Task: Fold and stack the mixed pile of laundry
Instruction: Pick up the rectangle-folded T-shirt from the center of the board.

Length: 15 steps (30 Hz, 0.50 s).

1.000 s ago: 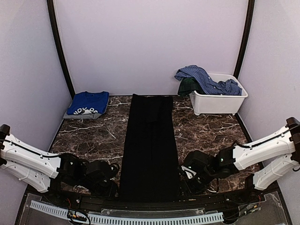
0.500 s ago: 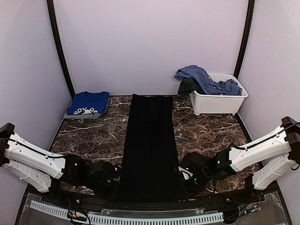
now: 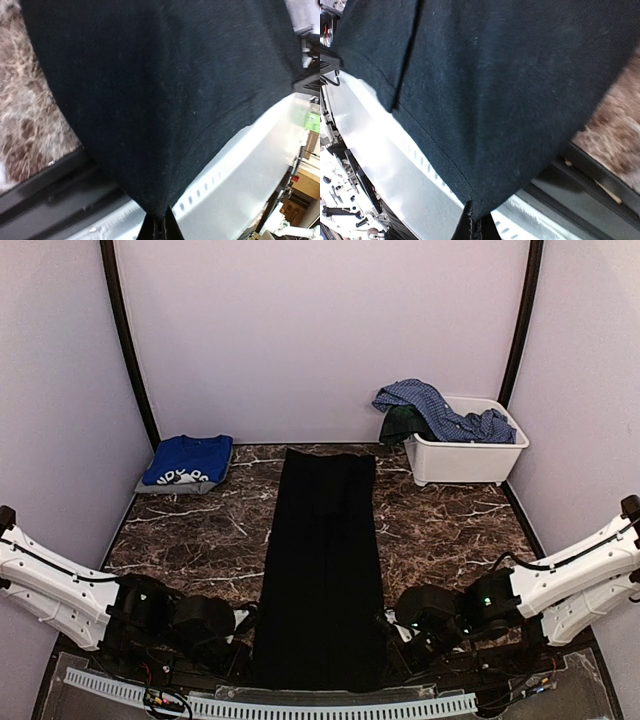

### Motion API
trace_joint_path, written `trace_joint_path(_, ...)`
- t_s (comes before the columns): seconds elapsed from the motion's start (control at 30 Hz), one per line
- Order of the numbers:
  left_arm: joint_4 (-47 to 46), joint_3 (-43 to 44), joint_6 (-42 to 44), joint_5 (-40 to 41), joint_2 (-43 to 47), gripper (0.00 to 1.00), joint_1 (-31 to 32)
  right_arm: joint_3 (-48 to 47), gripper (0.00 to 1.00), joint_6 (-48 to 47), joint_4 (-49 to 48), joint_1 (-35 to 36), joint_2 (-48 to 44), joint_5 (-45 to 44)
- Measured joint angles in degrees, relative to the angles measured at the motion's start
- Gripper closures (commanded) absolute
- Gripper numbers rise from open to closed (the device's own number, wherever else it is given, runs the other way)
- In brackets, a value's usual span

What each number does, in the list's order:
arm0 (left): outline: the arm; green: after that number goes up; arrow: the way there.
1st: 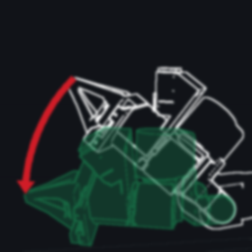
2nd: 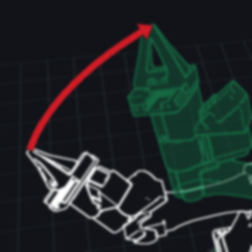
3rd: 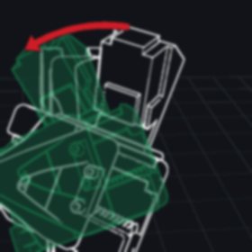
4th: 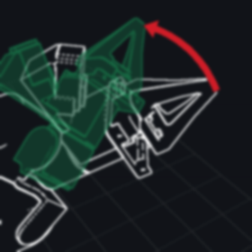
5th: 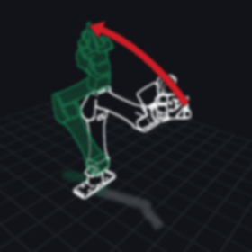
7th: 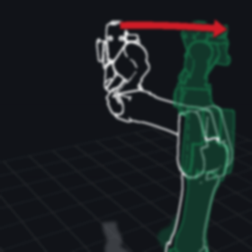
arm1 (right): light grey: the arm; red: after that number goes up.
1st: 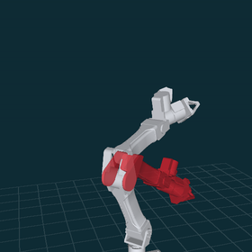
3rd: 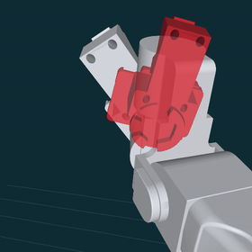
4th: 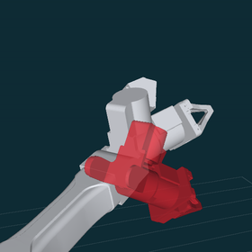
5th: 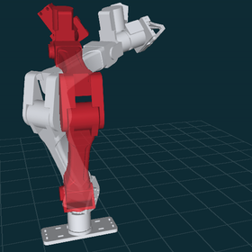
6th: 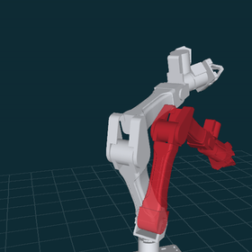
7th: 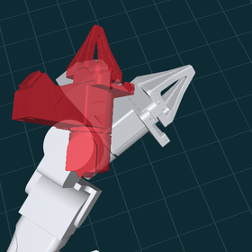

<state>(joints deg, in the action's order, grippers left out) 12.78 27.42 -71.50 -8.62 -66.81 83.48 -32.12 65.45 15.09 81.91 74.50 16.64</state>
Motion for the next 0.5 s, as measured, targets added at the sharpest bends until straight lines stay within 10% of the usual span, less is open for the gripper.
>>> trace_joint_path(0.27,3.87,1.09,3.39,1.18,10.51,1.00,-9.97,-0.94,1.00,-1.90,6.60,-6.56,-10.75,-4.90)
trace_joint_path(0.5,4.50,8.90,13.07,1.75,2.78,1.00,-18.43,-4.31,1.00,-10.69,8.17,-17.99,-9.55,-5.55)
